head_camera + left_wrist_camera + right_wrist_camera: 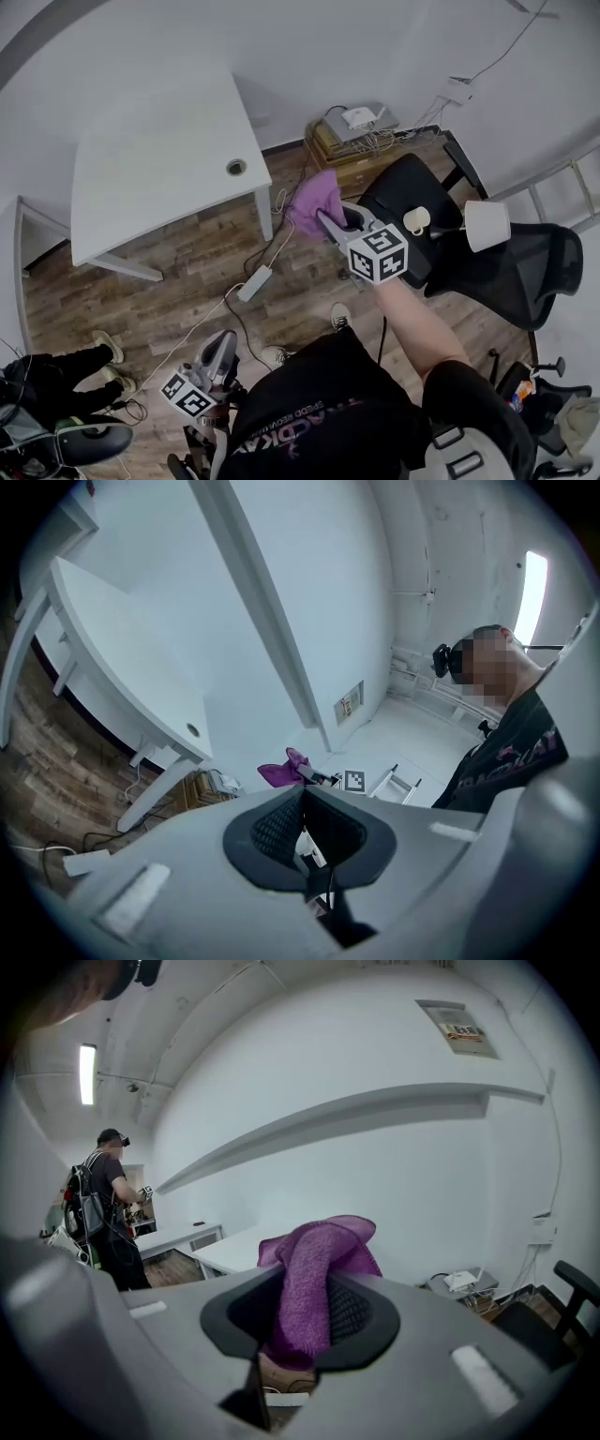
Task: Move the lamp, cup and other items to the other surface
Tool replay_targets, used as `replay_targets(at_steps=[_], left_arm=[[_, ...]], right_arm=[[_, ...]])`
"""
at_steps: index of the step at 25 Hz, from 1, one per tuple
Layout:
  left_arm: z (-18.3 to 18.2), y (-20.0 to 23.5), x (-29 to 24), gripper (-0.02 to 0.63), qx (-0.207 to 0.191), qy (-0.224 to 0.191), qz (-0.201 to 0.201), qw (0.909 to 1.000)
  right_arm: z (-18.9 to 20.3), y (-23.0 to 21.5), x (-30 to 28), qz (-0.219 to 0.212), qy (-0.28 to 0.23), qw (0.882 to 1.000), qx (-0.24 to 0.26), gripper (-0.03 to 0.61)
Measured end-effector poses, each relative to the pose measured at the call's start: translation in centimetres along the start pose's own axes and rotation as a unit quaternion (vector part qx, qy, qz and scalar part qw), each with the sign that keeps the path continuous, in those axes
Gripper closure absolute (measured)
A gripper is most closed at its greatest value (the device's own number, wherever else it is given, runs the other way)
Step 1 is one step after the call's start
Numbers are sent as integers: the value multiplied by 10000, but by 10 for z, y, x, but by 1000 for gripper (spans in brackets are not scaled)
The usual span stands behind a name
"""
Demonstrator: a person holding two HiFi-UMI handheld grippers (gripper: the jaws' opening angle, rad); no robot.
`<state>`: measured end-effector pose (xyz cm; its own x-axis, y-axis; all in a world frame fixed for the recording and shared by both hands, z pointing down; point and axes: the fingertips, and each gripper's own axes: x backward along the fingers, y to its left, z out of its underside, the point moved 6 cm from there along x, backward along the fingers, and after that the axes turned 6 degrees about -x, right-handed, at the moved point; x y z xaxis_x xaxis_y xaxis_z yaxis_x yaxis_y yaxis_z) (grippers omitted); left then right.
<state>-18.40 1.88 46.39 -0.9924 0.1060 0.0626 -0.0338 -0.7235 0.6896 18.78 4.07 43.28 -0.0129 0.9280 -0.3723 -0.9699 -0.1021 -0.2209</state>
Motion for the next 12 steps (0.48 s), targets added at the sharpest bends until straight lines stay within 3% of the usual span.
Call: replay_targets(at_steps=[5, 12], left_arm=[[18, -16, -66, 618, 44, 412, 375, 9984], [45, -41, -148, 618, 98, 790, 601, 9950]], right_arm=[[4, -72, 49, 537, -114, 9982, -236, 477], [20, -172, 110, 1109, -174, 9914, -676, 477]])
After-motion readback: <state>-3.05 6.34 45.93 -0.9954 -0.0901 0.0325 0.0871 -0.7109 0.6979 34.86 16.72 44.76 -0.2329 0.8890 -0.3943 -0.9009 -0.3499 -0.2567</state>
